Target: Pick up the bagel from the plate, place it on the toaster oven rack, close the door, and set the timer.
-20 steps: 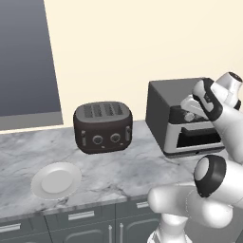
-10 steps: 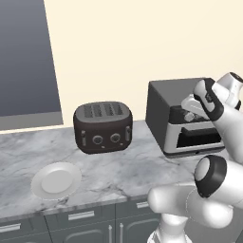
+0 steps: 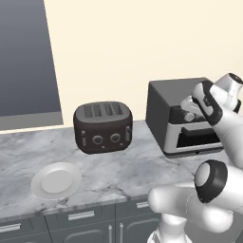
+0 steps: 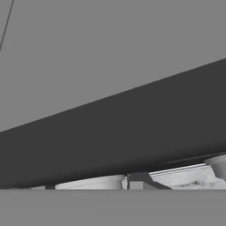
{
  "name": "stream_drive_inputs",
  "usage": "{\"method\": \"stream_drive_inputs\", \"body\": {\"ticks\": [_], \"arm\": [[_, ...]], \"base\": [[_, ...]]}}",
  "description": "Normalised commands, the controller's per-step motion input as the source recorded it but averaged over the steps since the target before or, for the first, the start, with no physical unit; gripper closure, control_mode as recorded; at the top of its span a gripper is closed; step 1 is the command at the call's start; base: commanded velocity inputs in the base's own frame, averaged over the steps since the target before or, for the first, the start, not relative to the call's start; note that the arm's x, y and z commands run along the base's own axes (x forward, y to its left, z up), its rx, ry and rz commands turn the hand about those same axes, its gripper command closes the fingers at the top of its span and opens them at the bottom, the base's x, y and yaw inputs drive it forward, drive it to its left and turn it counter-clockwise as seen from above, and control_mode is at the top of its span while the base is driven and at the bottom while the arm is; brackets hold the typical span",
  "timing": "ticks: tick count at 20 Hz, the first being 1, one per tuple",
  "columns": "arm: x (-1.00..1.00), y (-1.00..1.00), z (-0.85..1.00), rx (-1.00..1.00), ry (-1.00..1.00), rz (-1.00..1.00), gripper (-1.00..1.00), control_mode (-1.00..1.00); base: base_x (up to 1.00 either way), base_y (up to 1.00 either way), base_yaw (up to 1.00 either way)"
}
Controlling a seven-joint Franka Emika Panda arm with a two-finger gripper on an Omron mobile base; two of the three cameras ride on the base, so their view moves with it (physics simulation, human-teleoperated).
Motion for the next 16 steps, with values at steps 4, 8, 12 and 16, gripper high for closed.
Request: {"method": "stream_drive_inputs", "body": {"ticks": [4,8,12,16], "arm": [[-0.06,-0.73,0.00,-0.10,0.00,0.00,1.00,-1.00],[-0.03,-0.81,0.00,-0.10,0.00,0.00,1.00,-1.00],[0.00,-0.87,0.00,-0.08,0.00,0.00,1.00,-1.00],[0.00,-0.88,0.00,-0.07,0.00,0.00,1.00,-1.00]], "base": [[0.00,0.00,0.00],[0.00,0.00,0.00],[0.00,0.00,0.00],[0.00,0.00,0.00]]}}
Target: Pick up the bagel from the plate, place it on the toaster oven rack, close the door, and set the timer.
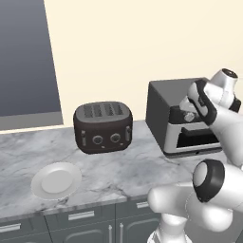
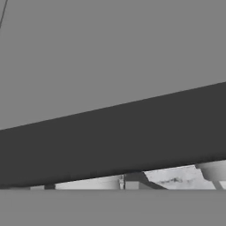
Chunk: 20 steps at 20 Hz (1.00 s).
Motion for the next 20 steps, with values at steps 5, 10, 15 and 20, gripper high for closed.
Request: {"method": "stream_drive_inputs", "body": {"ticks": [5,10,15,20], "arm": [[0.00,-0.95,0.00,-0.05,0.00,0.00,1.00,-1.00],[0.00,-1.00,0.00,-0.04,0.00,0.00,1.00,-1.00],[-0.08,-1.00,-0.04,-0.02,-0.03,0.00,1.00,-1.00],[-0.21,-1.00,-0.20,-0.01,-0.08,0.00,1.00,-1.00]], "base": [[0.00,0.00,0.00],[0.00,0.00,0.00],[0.00,0.00,0.00],[0.00,0.00,0.00]]}}
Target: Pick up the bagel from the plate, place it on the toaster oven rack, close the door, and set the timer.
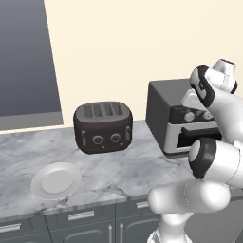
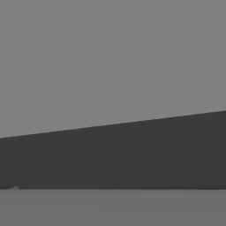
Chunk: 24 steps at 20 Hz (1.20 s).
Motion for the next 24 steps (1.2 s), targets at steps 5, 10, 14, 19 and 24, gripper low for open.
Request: {"method": "stream_drive_inputs", "body": {"ticks": [5,10,14,19,24], "arm": [[-0.48,-1.00,-0.31,-0.03,-0.13,0.00,-1.00,-1.00],[-0.70,-0.97,-0.43,-0.04,-0.18,0.00,-1.00,-1.00],[-0.75,-0.32,0.13,-0.07,-0.27,0.00,-1.00,-1.00],[-0.84,0.03,0.84,-0.10,-0.24,0.00,-1.00,-1.00],[-0.78,0.07,0.71,-0.11,-0.07,0.00,-1.00,-1.00]], "base": [[0.00,0.00,0.00],[0.00,0.00,0.00],[0.00,0.00,0.00],[0.00,0.00,0.00],[0.00,0.00,0.00]]}}
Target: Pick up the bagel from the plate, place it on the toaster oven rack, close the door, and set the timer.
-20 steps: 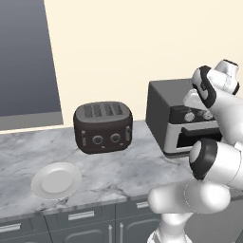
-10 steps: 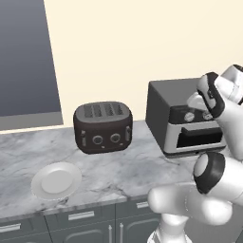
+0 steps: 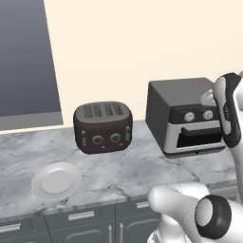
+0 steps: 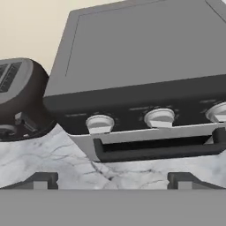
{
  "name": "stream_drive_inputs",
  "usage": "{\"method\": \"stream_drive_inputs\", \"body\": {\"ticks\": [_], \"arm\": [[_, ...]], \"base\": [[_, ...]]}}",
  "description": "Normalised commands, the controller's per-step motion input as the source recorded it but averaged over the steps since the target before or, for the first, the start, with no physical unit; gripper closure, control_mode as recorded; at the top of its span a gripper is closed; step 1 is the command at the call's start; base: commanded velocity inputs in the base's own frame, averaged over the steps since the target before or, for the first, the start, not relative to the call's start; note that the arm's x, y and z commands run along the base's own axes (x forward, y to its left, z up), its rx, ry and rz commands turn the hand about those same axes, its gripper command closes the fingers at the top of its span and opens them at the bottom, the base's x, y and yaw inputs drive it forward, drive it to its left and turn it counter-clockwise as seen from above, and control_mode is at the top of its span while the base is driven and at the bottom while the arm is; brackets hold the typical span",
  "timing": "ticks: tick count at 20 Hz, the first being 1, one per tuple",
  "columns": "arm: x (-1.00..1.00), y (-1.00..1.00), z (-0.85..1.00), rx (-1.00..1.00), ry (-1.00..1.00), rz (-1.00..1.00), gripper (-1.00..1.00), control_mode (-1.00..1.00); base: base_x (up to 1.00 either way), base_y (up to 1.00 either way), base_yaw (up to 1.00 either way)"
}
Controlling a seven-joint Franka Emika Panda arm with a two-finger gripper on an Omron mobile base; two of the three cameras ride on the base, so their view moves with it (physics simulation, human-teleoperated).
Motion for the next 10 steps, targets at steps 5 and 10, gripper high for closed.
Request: {"method": "stream_drive_inputs", "body": {"ticks": [5,10], "arm": [[-0.61,0.23,0.25,-0.13,-0.03,0.00,-1.00,-1.00],[-0.10,0.36,0.03,-0.04,0.00,0.00,-1.00,-1.00]], "base": [[0.00,0.00,0.00],[0.00,0.00,0.00]]}}
